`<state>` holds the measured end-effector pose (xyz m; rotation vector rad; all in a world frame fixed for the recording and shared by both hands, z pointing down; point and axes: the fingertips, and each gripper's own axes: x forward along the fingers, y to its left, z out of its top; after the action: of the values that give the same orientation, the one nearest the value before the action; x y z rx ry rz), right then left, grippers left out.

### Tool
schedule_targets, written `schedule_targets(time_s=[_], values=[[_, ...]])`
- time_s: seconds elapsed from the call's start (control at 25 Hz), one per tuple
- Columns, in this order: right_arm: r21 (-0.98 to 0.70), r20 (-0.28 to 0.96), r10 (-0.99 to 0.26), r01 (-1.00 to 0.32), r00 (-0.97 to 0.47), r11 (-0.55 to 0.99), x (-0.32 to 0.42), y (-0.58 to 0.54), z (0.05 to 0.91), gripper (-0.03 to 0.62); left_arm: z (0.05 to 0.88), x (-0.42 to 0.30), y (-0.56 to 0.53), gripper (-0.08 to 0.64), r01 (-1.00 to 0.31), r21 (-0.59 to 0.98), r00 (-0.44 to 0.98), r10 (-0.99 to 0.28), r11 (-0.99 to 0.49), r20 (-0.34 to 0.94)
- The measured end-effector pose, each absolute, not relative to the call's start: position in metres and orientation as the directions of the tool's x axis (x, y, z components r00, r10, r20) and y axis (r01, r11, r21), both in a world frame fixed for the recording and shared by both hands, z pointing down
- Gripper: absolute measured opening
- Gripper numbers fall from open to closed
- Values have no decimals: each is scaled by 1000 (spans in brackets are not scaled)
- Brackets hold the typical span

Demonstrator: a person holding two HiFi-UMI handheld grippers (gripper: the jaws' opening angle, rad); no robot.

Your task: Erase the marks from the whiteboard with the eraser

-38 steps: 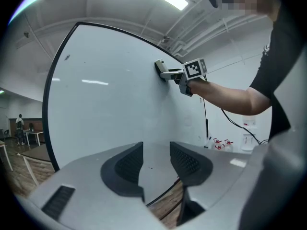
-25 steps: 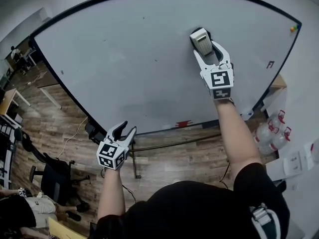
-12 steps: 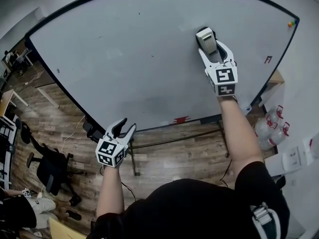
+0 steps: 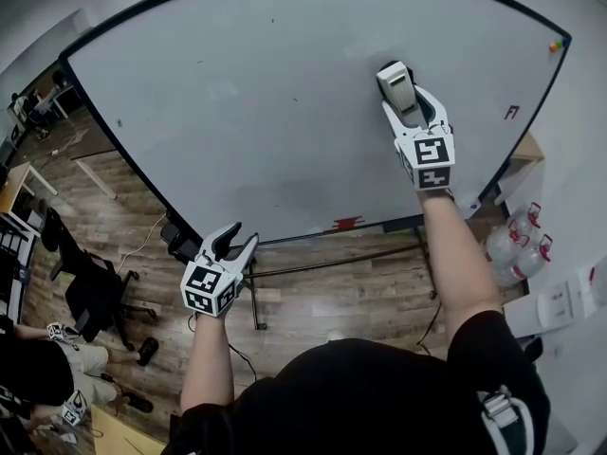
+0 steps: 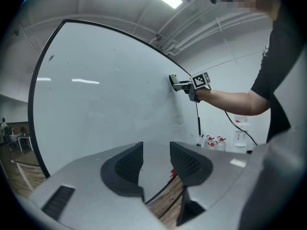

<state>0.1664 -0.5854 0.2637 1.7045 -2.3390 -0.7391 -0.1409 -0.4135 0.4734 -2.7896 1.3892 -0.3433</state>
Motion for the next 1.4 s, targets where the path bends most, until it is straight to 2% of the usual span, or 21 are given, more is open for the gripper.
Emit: schedule_targets(time_s=[1.0,1.4], values=[[357,-16,-951,-890,-308,282,233,-459,367,249,465,-122,-338,183,-766,-117,610,-773,-632,176],[262,47,-937,-901,-345,345,229,-396,414,249,468,-120,-293,183,-759,-125,614,-767,-639,188]])
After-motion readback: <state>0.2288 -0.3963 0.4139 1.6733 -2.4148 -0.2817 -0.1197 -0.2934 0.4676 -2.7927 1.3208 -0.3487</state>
